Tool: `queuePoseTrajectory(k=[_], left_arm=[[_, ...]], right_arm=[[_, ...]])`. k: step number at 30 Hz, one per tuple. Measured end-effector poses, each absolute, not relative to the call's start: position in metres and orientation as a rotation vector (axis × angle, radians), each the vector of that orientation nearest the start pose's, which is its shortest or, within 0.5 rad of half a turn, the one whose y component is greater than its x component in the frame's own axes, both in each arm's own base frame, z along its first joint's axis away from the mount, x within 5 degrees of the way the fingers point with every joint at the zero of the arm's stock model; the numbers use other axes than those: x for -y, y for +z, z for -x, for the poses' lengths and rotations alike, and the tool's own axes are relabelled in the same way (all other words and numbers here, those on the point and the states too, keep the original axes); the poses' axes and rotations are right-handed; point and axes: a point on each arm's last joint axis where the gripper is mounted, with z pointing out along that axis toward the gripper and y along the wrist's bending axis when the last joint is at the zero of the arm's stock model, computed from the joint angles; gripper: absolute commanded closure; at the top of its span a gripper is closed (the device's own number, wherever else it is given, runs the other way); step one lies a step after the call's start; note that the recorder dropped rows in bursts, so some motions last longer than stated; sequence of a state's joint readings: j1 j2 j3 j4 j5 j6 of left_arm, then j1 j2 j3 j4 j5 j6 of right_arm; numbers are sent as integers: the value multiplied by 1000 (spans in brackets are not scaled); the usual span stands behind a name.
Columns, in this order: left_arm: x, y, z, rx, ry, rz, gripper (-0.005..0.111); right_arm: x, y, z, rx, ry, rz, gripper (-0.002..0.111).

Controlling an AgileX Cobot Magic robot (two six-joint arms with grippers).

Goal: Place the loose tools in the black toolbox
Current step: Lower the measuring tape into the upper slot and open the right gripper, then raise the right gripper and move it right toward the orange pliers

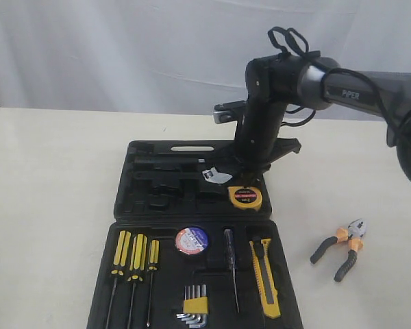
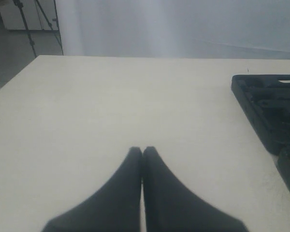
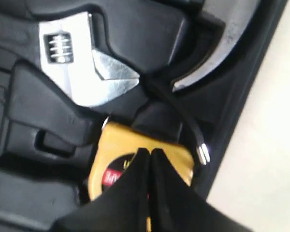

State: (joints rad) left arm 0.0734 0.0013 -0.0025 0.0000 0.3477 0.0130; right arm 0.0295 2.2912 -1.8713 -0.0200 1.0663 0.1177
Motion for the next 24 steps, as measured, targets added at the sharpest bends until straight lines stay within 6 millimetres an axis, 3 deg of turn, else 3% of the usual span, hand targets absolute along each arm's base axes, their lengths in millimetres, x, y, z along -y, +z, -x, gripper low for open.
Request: queuePoseTrajectory(k=[6,18,24], left_arm=[[-4,183,-53,-1830,61,55,107],[-4,183,-53,-1830,61,55,107],[-4,183,-53,-1830,61,55,107]], right_arm=[[-14,173,-471,-2973,26,-109,108],[-19,147,-467,-3101,86,-112,108],[-19,147,-467,-3101,88,-108,108]])
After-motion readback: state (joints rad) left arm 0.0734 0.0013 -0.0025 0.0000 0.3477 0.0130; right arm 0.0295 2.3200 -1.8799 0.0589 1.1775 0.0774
